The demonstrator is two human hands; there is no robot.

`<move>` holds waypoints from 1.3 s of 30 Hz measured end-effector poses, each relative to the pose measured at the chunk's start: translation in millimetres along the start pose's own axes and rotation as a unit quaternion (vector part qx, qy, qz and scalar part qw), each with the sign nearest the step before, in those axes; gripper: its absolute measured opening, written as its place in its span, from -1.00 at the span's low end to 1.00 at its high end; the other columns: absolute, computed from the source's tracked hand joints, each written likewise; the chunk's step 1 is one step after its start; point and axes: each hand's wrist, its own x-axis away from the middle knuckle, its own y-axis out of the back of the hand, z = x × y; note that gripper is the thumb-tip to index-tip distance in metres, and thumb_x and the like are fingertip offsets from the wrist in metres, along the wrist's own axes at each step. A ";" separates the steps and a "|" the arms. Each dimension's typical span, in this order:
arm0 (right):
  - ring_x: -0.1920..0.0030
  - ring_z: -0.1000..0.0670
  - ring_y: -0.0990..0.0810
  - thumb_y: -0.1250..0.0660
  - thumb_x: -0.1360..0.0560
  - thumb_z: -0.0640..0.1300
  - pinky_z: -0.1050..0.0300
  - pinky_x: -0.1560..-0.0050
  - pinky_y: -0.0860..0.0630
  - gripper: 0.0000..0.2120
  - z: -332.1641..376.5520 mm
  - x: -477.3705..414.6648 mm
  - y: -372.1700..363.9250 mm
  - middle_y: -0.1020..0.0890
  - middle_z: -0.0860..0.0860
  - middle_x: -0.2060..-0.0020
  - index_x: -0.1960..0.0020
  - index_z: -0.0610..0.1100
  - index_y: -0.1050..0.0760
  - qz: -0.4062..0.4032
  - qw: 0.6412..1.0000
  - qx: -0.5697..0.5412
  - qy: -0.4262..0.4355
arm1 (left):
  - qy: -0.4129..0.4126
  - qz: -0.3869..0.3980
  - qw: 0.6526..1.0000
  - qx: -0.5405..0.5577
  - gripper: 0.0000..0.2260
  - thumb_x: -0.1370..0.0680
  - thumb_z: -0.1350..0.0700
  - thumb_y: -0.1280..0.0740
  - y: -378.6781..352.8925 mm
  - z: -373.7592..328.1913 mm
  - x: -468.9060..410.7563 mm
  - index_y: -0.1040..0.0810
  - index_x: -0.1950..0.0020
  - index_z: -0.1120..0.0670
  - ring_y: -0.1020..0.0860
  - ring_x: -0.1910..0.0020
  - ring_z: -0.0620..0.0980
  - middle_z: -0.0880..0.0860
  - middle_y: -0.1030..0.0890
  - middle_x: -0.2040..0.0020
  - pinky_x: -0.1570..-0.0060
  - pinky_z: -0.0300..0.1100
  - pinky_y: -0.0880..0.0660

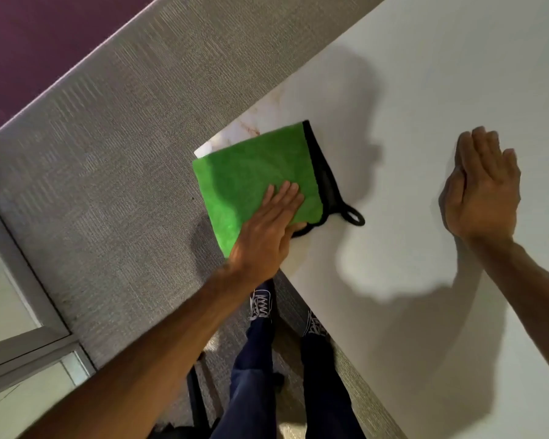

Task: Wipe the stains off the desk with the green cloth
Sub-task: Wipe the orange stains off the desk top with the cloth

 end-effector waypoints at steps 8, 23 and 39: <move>-0.35 -0.39 -0.47 0.07 -0.66 -0.16 -0.34 -0.31 -0.39 -0.50 -0.4 -5.8 4.2 -0.48 -0.36 -0.37 -0.46 -0.40 -0.35 -0.001 0.999 0.024 0.021 | 0.148 0.039 0.955 -0.255 -0.37 -0.61 -0.37 0.02 -7.6 16.1 -22.1 -0.05 -0.61 -0.14 0.01 -0.62 0.16 0.15 -0.03 -0.64 -0.52 0.32 0.05; -0.64 -0.23 -0.21 -0.01 -0.70 -0.15 -0.26 -0.64 -0.14 -0.50 -8.1 -1.0 -5.1 -0.29 -0.25 -0.60 -0.60 -0.28 -0.24 -0.006 1.000 -0.015 0.006 | 0.291 -0.009 0.917 -0.271 -0.41 -0.64 -0.33 0.09 11.5 63.9 -91.2 -0.05 -0.61 -0.11 -0.03 -0.60 0.22 0.17 -0.08 -0.63 -0.46 0.42 0.00; -0.62 -0.21 -0.26 -0.01 -0.68 -0.16 -0.25 -0.61 -0.19 -0.51 -10.0 -4.4 -5.8 -0.35 -0.23 -0.57 -0.58 -0.26 -0.28 -0.008 1.000 -0.005 0.001 | 0.373 -0.053 0.916 -0.139 -0.47 -0.68 -0.17 -0.04 48.7 102.3 -151.3 -0.52 -0.21 0.25 -0.52 -0.17 0.31 0.31 -0.58 -0.17 -0.16 0.10 -0.41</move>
